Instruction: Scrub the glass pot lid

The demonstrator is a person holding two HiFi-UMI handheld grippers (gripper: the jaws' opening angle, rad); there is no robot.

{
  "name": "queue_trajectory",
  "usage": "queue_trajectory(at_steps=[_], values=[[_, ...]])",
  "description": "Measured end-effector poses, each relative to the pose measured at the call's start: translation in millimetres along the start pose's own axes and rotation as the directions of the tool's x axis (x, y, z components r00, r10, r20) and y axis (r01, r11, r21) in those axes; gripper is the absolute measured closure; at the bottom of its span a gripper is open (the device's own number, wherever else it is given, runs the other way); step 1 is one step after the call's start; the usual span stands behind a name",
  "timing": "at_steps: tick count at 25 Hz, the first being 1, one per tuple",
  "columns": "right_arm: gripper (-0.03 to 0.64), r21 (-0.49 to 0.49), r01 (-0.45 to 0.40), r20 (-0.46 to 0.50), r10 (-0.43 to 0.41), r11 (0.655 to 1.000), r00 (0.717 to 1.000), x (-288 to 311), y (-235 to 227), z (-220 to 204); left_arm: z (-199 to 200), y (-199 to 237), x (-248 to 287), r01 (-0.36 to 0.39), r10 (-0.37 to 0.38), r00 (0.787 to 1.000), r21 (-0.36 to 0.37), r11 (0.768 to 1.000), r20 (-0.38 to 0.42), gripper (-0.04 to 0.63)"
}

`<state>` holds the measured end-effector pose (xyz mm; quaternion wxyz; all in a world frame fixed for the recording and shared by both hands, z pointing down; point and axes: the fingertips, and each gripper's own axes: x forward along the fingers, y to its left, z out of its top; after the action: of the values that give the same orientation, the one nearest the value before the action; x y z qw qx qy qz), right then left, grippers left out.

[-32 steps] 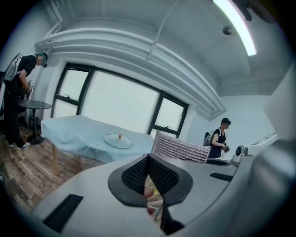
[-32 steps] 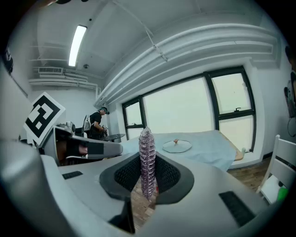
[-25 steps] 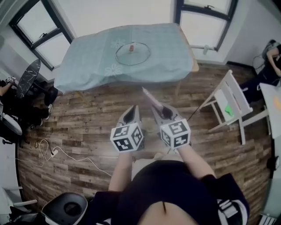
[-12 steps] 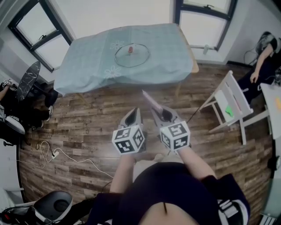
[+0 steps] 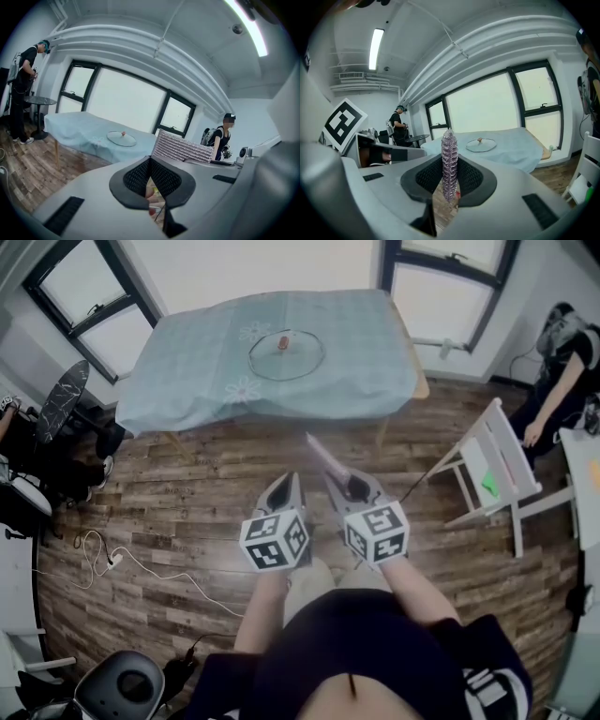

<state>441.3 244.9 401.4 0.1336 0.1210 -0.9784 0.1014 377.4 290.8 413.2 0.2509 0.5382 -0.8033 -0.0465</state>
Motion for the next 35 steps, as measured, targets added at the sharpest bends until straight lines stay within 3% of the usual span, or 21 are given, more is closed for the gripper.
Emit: queue_trajectory(at_steps=[12,35], values=[[0.537,0.020,-0.032,-0.008,0.032,0.999,0.999,27,-9,7,10,23,18,-0.029,0.029,1.000,-0.036,0.999,0.002,0.595],[0.537,0.051,0.030,-0.058,-0.027,0.998,0.998,193,-94,42,80,102,183,0.023,-0.024,0.998,-0.023,0.999,-0.066,0.595]])
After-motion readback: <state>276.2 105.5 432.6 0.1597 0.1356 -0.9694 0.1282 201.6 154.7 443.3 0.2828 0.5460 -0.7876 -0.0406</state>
